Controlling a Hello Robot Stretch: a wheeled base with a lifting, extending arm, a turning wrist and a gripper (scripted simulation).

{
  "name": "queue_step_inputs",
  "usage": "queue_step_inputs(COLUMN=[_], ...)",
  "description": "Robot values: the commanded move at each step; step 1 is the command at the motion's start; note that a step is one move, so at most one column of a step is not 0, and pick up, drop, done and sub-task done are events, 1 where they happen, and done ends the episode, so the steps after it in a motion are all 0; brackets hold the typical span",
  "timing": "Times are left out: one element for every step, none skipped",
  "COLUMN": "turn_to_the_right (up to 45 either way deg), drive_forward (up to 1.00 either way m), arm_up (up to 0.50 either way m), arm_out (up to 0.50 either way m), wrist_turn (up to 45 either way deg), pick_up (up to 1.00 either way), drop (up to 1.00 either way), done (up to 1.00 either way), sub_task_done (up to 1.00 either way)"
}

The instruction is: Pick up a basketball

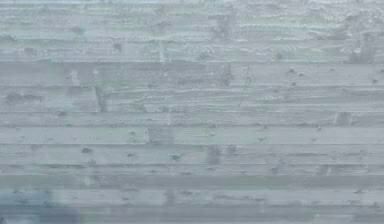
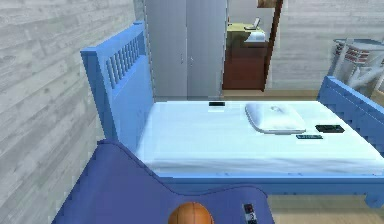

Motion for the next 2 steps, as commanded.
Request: queue_step_inputs(turn_to_the_right=[0.0, 0.0], drive_forward=[0.00, 0.00], arm_up=[0.00, 0.00], arm_out=[0.00, 0.00], wrist_turn=[45.0, 45.0], pick_up=[0.00, 0.00], drop=[0.00, 0.00], done=[0.00, 0.00], sub_task_done=[0.00, 0.00])
